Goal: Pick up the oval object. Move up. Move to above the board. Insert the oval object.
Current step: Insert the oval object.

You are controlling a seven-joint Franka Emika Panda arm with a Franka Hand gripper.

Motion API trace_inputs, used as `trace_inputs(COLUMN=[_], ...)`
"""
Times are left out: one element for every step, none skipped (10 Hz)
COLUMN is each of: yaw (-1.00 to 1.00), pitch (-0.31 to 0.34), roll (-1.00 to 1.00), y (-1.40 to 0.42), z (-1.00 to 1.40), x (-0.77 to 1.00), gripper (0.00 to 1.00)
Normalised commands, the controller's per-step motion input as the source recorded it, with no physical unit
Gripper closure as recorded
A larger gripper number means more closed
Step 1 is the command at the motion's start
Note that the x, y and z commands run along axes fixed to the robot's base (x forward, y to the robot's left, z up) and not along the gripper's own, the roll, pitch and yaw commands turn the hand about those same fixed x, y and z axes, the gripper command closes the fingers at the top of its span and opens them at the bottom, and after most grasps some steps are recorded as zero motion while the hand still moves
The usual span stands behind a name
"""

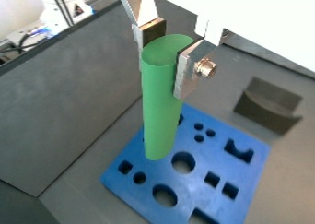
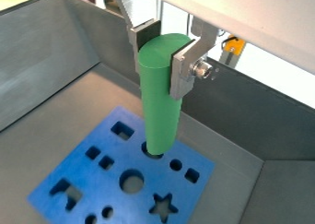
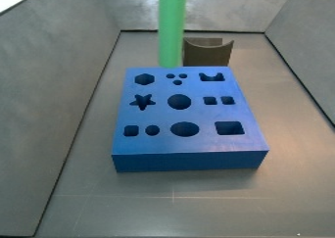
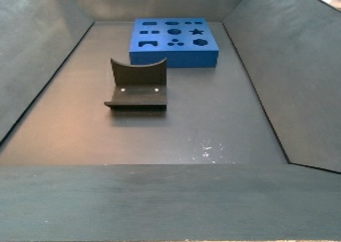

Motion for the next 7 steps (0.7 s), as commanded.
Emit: trace_inputs(yaw=[-0.41, -0.49, -0.66, -0.78, -0.85, -0.90, -0.98], pitch=[0.000, 0.000, 0.000, 0.000, 0.000, 0.000, 0.000], roll=[0.01, 0.01, 0.00, 0.00, 0.00, 0.00, 0.01], y=[-0.27, -0.23, -0.11, -0.04, -0.01, 0.00, 0.00], z=[-0.19, -0.18, -0.08, -0.03, -0.01, -0.03, -0.08], x=[0.58, 0.49, 0.32, 0.20, 0.13, 0.07, 0.00], gripper=[1.00, 1.00, 1.00, 1.00, 1.00, 1.00, 1.00])
